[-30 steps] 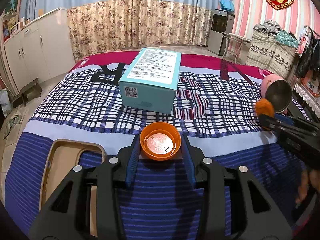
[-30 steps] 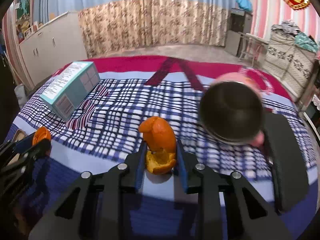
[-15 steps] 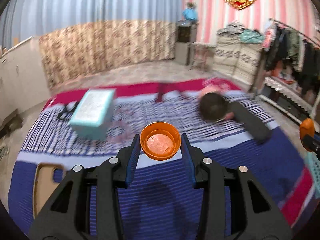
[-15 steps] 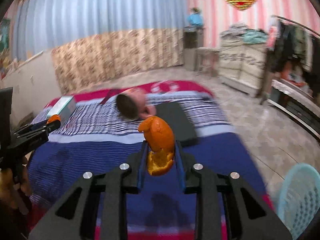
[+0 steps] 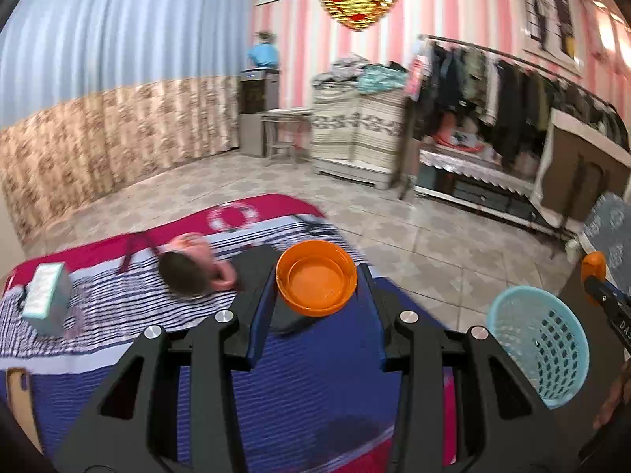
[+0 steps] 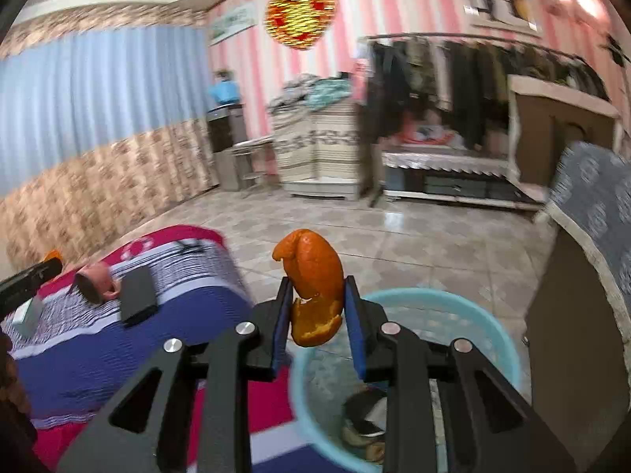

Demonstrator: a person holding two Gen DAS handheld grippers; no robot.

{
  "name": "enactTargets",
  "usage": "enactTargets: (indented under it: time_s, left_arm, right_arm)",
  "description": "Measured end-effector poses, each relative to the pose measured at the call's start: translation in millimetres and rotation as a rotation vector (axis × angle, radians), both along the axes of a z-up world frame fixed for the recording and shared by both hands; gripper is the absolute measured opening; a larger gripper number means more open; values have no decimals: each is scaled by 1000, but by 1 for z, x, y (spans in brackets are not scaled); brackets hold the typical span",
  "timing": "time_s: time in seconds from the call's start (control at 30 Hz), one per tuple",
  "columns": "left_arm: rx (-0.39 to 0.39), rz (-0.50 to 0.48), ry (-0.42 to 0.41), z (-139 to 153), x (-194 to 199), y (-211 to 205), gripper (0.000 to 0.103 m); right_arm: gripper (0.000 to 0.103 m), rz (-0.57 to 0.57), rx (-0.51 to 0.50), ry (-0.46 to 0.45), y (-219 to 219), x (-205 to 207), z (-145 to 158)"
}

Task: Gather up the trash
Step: 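Carry the lid and peel over the blue basket and open both grippers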

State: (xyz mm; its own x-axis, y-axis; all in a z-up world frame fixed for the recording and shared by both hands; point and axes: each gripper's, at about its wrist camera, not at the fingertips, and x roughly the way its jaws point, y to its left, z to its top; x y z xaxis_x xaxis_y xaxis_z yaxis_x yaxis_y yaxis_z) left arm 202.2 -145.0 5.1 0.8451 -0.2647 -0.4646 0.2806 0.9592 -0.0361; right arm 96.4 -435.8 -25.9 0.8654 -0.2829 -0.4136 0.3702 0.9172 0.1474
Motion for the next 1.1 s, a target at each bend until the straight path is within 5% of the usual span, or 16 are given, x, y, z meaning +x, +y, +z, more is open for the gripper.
enactTargets:
  time_s: [0.23, 0.53, 0.9, 1.1]
  left_arm:
    - [79, -124, -29, -5, -5, -88, 39]
    - [63, -265, 29, -14, -13, -170, 39]
    - [112, -417, 95, -69, -23, -244, 40]
    - [159, -352, 36, -71, -20, -242, 78]
  right_arm:
    - [27, -148, 25, -9, -61, -29, -8]
    - [27, -247, 97, -13, -93, -46, -26]
    - [27, -266, 139, -15, -107, -55, -37]
    - [27, -258, 124, 21, -105, -46, -40]
